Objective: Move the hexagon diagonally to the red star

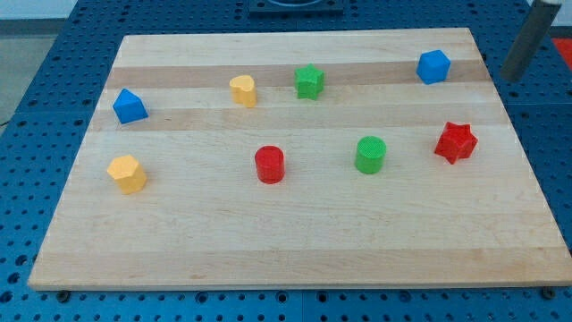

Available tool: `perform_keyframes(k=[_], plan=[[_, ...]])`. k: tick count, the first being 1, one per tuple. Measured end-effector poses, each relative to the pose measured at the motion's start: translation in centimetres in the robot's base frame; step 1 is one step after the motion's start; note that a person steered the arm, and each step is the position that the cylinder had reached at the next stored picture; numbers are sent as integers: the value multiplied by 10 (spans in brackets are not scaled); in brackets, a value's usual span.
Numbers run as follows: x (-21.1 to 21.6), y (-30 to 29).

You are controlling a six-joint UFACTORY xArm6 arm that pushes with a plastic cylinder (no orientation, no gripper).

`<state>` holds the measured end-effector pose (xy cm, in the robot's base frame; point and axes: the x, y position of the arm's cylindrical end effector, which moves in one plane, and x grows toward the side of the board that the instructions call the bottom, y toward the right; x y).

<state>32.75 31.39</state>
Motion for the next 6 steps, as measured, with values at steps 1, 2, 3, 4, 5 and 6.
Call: perform_keyframes(k=[1, 2, 3, 4, 5, 6], plan=[[2, -10], [2, -28], [4, -96], [22, -163], [72, -210], [82, -261]])
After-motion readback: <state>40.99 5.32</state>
